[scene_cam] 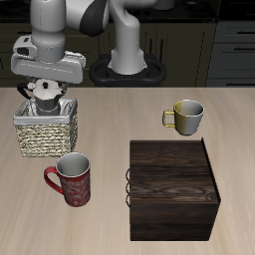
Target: Place the moka pot in the basket
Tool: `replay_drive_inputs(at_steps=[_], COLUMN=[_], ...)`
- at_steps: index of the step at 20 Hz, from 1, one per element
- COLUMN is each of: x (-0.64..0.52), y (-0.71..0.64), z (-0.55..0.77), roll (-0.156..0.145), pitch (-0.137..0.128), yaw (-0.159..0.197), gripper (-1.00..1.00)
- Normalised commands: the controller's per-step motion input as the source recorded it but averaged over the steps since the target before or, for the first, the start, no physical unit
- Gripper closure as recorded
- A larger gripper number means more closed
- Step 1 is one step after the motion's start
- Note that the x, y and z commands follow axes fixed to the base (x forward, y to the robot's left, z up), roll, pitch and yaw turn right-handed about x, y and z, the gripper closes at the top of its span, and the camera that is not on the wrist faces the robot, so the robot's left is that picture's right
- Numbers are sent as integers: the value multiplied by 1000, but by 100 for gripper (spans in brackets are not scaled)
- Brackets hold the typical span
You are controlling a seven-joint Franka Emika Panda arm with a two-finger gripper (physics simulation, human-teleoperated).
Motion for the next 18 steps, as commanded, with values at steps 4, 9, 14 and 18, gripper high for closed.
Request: replay_drive_inputs(at_steps=[4, 9, 14, 18], x=[10, -41, -105, -83], y=[-112, 135, 114, 117], z=[-412, -118, 103, 120], roll=[-33, 46, 22, 36], pitch=[82, -1, -23, -31], yaw=[-57, -5, 0, 15], gripper=[-100, -100, -100, -100])
